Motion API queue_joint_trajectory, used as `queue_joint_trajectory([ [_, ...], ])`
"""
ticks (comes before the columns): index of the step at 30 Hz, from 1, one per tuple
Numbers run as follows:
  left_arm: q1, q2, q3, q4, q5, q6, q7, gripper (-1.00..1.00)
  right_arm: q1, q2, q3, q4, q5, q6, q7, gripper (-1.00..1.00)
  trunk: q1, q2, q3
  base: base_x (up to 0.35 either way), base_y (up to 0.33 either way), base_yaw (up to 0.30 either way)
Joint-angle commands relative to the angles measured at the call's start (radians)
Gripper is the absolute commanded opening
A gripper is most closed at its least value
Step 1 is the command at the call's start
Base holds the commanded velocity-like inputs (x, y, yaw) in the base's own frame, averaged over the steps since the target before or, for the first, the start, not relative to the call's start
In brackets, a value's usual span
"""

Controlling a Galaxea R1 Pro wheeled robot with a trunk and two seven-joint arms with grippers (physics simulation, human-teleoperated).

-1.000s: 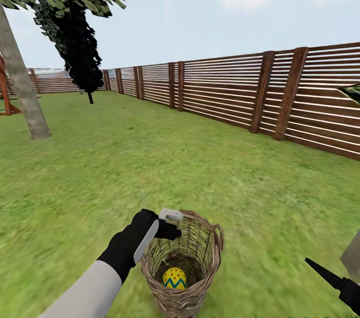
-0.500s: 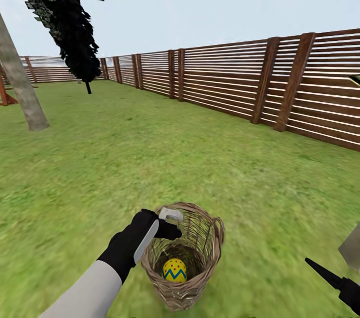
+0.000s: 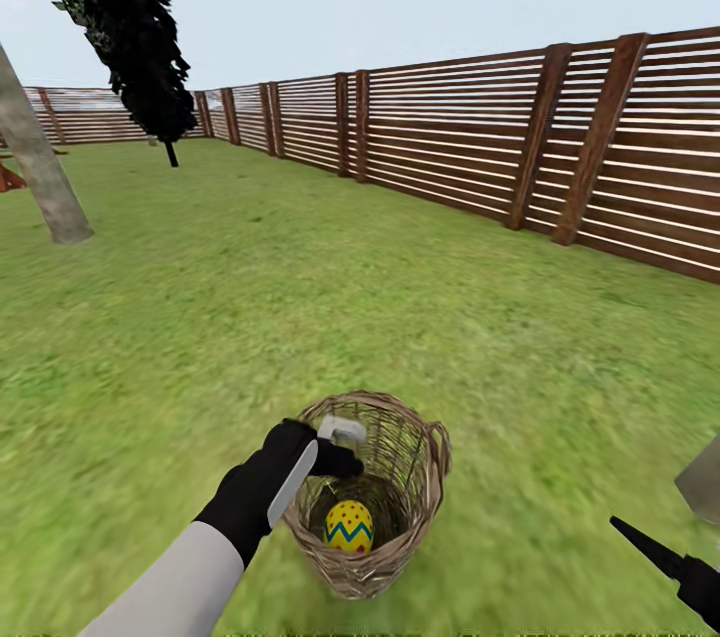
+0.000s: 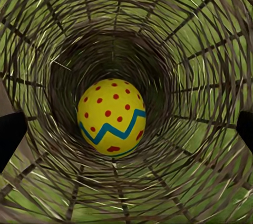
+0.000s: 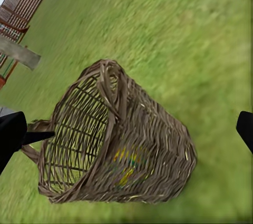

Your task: Take the three Easter eggs out of the wicker basket on the lawn in the garden, then place them on the lawn next to a single tree (choose any tree) so that all three eggs are next to the same tree and none are left in the basket.

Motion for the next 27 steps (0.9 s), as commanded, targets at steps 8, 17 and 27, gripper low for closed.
queue_joint_trajectory([
  [8,-0.001,0.001,-0.002,-0.001,0.004,-0.007,0.004,1.00,0.000,-0.002,-0.001,0.000,-0.004,0.005,0.001,1.00,0.003,-0.002,-0.032,0.000,0.000,0.000],
  [17,-0.001,0.001,-0.002,-0.001,0.004,-0.009,0.003,1.00,0.000,-0.001,-0.002,0.000,-0.004,0.005,0.002,1.00,0.007,-0.004,-0.067,0.000,0.000,0.000],
  [27,-0.001,0.001,-0.002,-0.001,0.004,-0.009,0.003,1.00,0.000,-0.002,-0.004,0.000,-0.004,0.006,0.005,1.00,0.011,-0.006,-0.098,0.000,0.000,0.000],
])
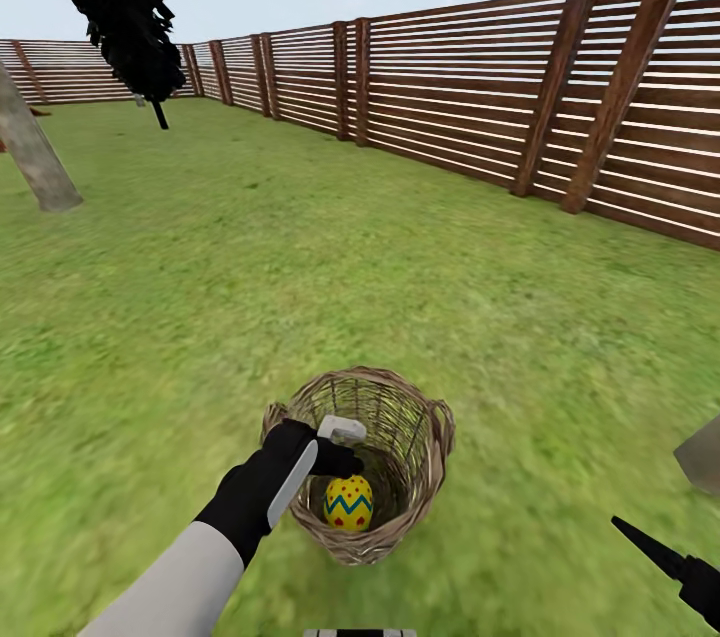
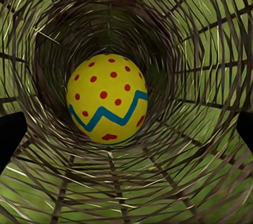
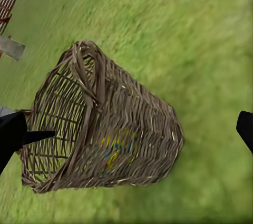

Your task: Take the three Easter eggs out of the wicker basket on the lawn in the garden, then place them on the lawn next to a single tree (choose any tree) so that all three eggs are next to the same tree and none are left in the basket.

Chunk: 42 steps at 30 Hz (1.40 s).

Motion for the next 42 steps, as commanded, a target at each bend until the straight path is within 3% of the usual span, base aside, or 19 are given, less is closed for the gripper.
queue_joint_trajectory([
  [1,-0.001,0.000,-0.001,0.000,0.005,0.004,0.003,1.00,0.000,0.000,-0.001,0.000,-0.004,0.006,0.000,1.00,0.000,0.000,-0.001,0.000,0.000,0.000],
  [42,-0.001,0.002,-0.002,-0.002,0.015,0.004,0.003,1.00,0.000,0.000,-0.003,0.000,-0.004,0.006,0.001,1.00,0.000,0.000,-0.001,0.050,0.000,0.000],
])
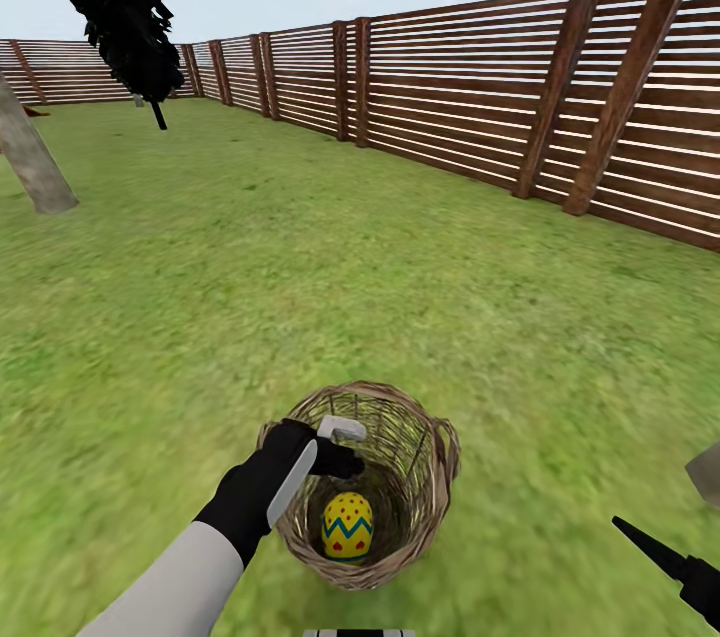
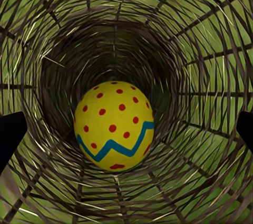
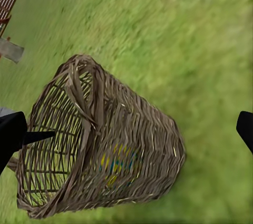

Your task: Take the three Easter eggs out of the wicker basket on the lawn in the garden, then place them on the lawn next to a single tree (choose any tree) so that all three eggs are next to the same tree and none are left in the basket.

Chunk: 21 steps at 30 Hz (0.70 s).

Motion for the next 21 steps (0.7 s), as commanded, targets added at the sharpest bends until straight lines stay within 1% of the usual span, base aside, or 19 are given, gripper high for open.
queue_joint_trajectory([
  [1,-0.001,0.000,-0.001,-0.002,0.004,0.004,0.003,1.00,0.000,0.000,0.000,0.000,-0.004,0.006,0.000,1.00,0.000,0.000,-0.001,0.002,0.000,0.000],
  [3,0.000,0.000,-0.001,-0.003,0.004,0.004,0.003,1.00,0.000,-0.001,0.000,0.000,-0.004,0.006,0.000,1.00,0.000,0.000,-0.001,0.001,0.000,0.000],
  [13,-0.001,-0.001,-0.001,-0.004,0.001,0.001,0.003,1.00,0.000,-0.002,-0.001,0.000,-0.004,0.006,0.001,1.00,0.004,-0.003,-0.039,0.000,0.000,0.000],
  [19,0.000,-0.001,-0.001,0.000,-0.001,-0.025,0.003,1.00,0.000,-0.003,-0.001,0.000,-0.004,0.008,0.001,1.00,0.007,-0.004,-0.063,0.000,0.000,0.000],
  [21,-0.012,0.007,0.002,0.008,0.004,-0.014,0.003,1.00,-0.003,-0.014,-0.002,0.001,-0.002,0.016,-0.004,1.00,0.007,-0.004,-0.062,0.000,0.000,0.000],
])
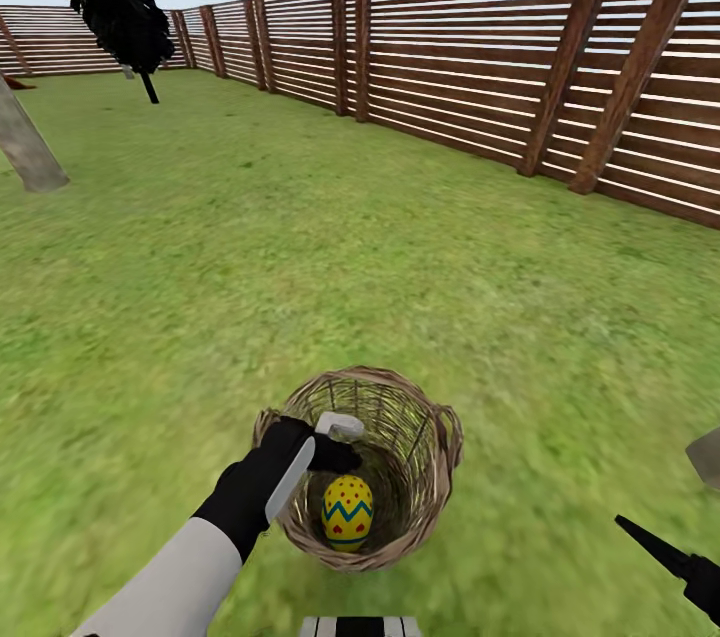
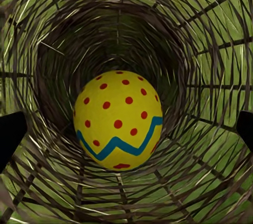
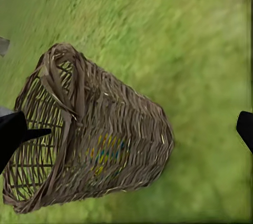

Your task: Take the three Easter eggs out of the wicker basket on the lawn in the garden, then place them on the lawn next to a single tree (choose any tree) so that all three eggs are next to the same tree and none are left in the basket.

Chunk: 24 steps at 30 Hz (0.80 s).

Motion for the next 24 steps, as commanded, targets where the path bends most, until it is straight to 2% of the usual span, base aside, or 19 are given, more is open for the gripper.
queue_joint_trajectory([
  [1,-0.006,0.001,-0.001,-0.006,0.001,0.009,-0.002,1.00,0.000,-0.006,0.000,0.000,-0.003,0.005,0.000,1.00,0.000,0.000,-0.001,0.000,-0.007,0.000],
  [6,-0.008,0.001,-0.001,-0.008,0.001,0.037,-0.011,1.00,0.000,-0.010,0.000,0.000,-0.003,0.005,0.000,1.00,0.000,0.000,-0.001,0.000,-0.007,0.000],
  [18,-0.008,0.001,-0.001,-0.008,0.001,0.038,-0.011,1.00,0.000,-0.010,0.000,0.000,-0.003,0.005,0.000,1.00,0.000,0.000,-0.001,0.000,-0.007,0.000],
  [24,0.011,0.004,0.000,-0.027,-0.004,0.067,-0.017,1.00,0.003,-0.012,-0.001,-0.002,-0.003,0.006,0.004,1.00,0.000,0.000,-0.001,0.000,-0.080,0.000],
])
